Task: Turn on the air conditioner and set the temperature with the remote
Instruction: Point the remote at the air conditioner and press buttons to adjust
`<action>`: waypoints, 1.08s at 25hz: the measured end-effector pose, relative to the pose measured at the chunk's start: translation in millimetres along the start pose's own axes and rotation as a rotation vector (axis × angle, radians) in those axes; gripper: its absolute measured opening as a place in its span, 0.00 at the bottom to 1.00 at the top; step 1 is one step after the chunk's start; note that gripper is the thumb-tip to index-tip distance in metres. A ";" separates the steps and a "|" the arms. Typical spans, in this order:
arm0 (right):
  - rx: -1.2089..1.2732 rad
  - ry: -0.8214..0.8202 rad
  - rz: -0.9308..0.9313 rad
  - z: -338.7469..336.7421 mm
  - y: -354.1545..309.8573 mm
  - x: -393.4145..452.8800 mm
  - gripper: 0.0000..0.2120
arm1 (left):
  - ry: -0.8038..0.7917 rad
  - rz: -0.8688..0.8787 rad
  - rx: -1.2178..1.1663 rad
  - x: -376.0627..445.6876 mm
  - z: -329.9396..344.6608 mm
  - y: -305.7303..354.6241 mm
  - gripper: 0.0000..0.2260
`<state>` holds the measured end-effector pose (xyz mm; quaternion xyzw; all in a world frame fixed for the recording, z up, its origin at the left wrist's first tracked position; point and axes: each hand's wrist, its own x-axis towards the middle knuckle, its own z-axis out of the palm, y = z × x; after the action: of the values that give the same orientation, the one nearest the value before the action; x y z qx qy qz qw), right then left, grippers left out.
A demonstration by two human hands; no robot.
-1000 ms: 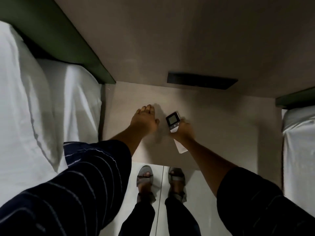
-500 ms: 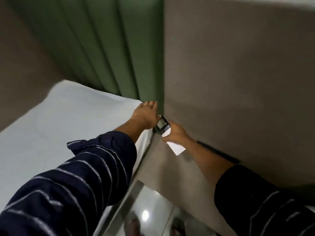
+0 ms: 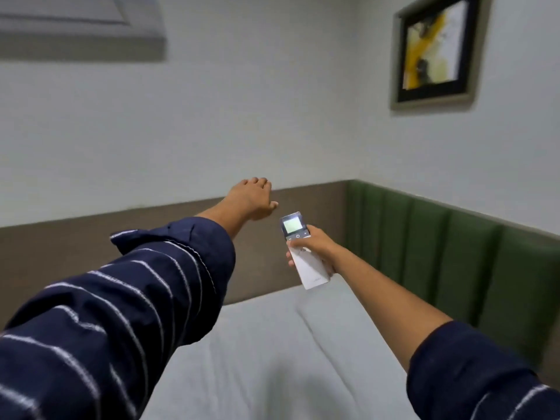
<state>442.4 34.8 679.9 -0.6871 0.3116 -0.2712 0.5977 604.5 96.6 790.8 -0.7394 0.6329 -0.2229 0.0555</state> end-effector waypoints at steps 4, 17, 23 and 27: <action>0.127 -0.188 -0.054 131.7 -97.5 36.3 0.08 | 0.003 -0.223 0.069 -63.4 -38.7 -154.4 0.30; 0.257 -0.472 -0.120 326.3 -293.8 68.0 0.13 | 0.112 -0.660 0.236 -193.8 -169.0 -345.4 0.32; 0.243 -0.479 -0.151 340.4 -327.1 60.7 0.11 | 0.111 -0.735 0.246 -211.4 -179.3 -365.2 0.32; 0.231 -0.436 -0.163 340.9 -328.1 61.5 0.10 | 0.114 -0.727 0.252 -210.8 -177.1 -364.6 0.31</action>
<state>771.1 241.0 957.6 -0.6794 0.0858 -0.1977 0.7014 844.9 404.9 1027.3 -0.8892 0.2992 -0.3448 0.0282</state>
